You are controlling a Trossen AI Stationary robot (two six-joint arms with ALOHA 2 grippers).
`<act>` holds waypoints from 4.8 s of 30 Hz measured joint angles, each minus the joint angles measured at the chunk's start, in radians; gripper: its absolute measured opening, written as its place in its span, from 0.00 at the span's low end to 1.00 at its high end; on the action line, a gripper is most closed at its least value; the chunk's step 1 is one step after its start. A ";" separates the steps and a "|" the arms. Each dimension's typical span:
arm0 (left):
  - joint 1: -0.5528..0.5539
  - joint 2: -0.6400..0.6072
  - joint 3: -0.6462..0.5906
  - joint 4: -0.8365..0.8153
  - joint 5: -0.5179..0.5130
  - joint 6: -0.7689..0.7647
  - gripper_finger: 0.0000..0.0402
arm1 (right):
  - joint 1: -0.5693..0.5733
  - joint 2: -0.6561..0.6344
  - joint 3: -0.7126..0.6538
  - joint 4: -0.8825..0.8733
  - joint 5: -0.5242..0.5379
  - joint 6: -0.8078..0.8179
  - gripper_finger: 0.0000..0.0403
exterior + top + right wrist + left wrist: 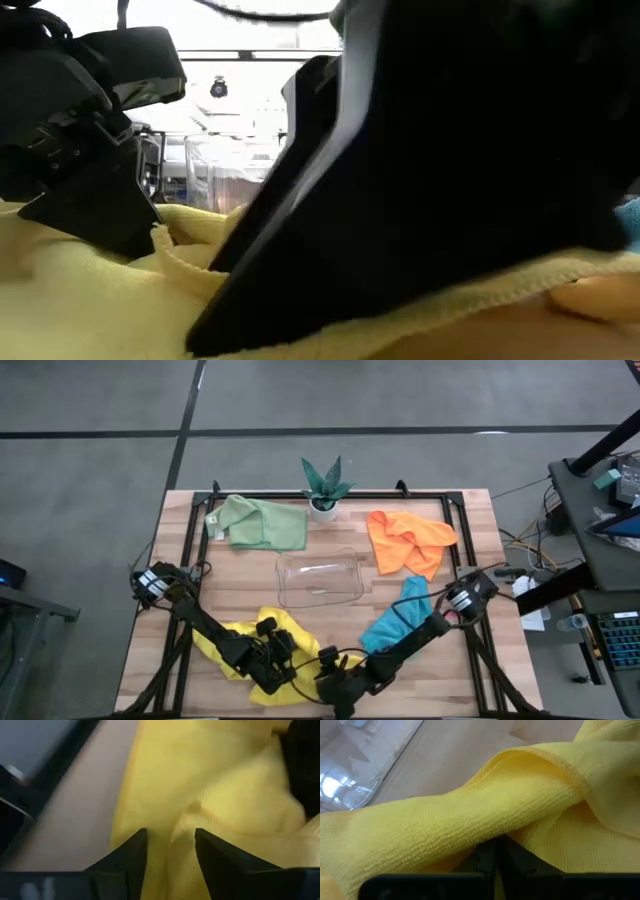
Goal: Fold microfiber towels
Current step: Fold the right yellow microfiber towel
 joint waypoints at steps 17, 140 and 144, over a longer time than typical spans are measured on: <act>0.000 0.000 -0.003 0.000 0.001 0.002 0.01 | -0.012 -0.033 0.036 -0.135 -0.027 0.003 0.02; -0.182 0.048 0.234 -0.349 0.528 0.054 0.02 | 0.233 -0.160 -0.302 -0.066 0.269 0.439 0.21; -0.183 0.033 0.252 -0.356 0.513 0.058 0.01 | 0.231 -0.201 -0.308 -0.123 0.250 0.381 0.05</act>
